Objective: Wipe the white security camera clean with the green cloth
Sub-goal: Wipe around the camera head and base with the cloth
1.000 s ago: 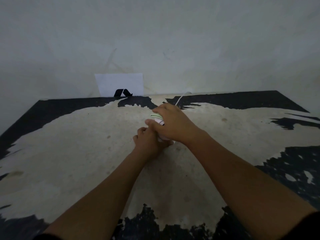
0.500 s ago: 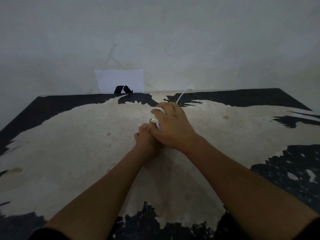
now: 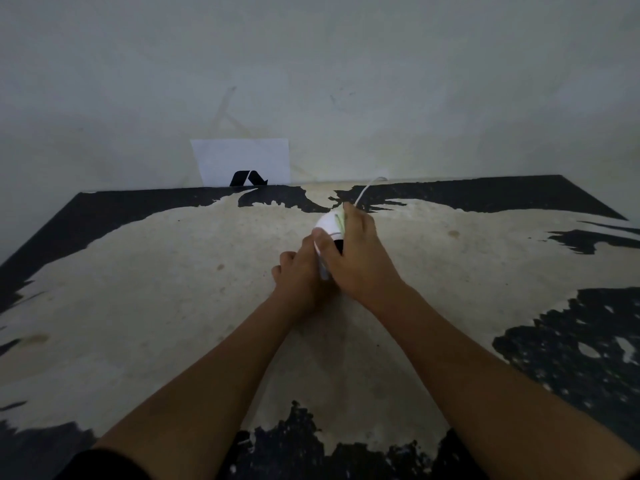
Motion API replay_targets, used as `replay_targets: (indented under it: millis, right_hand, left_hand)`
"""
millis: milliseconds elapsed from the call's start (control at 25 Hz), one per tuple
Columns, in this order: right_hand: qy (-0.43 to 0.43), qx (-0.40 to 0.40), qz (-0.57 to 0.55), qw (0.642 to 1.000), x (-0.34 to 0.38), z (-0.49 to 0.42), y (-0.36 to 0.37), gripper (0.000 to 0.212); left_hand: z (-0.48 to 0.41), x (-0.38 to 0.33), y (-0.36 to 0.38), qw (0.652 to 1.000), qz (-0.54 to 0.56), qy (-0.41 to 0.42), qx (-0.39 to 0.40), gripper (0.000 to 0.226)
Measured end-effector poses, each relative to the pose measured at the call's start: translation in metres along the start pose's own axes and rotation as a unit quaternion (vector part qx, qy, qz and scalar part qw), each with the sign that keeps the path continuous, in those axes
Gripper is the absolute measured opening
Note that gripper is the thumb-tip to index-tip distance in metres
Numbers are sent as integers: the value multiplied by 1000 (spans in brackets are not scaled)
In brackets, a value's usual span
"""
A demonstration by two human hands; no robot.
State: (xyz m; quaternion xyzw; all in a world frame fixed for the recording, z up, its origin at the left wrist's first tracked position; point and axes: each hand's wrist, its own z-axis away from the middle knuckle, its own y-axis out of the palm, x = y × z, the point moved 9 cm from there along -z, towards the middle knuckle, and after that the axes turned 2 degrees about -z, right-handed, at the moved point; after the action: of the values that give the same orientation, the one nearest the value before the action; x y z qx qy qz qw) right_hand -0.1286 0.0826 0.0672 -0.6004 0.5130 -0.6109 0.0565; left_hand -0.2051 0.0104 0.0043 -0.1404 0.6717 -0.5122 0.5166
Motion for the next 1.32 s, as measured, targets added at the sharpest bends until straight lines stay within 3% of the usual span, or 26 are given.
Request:
replay_targets:
  millis: [120,200,400,480,560,680,760,920,1040,1120,1240,1320]
  right_hand:
    - [-126,2,114,985,26,2,1,65]
    - [-144,45,171,974,33,-14,6,64]
    - [8,138,0,990,10,-41,-5,64]
    - [24,141,-86,986,-1,-27,-12,61]
    - [29,133,-99,986,-17,-11,-19,60]
    - [40,96,-74,992,-38,10,-32,6]
    - [78,66,-124,987,-51,22,-37,14]
    - [77,45,-152,984,-56,40,-36,20]
    - [47,53,-212,975,-41,47,-31,13]
    - [47,77,-250,964,-33,51,-19,9]
    - [86,73,-298,948,-36,50,-12,6]
    - [97,0,-282,954,-44,40,-29,13]
  left_hand:
    - [0,-5,-2,998,-58,27,-7,63]
    - [-2,-9,-1,995,-85,43,-2,67]
    - [0,-3,-1,999,-20,49,-13,92]
    - [0,-3,-3,998,-12,56,-27,92]
    - [-1,-4,-6,997,-11,64,-46,91]
    - [-1,-3,-4,996,13,78,-46,90]
    - [-2,-2,-2,997,24,75,-27,90]
    - [12,3,-13,996,45,72,-33,73]
    - [49,10,-26,966,244,78,-45,49]
    - [65,5,-23,940,325,99,10,34]
    - [63,3,-20,956,259,137,32,19]
    - [56,5,-30,962,236,137,-11,13]
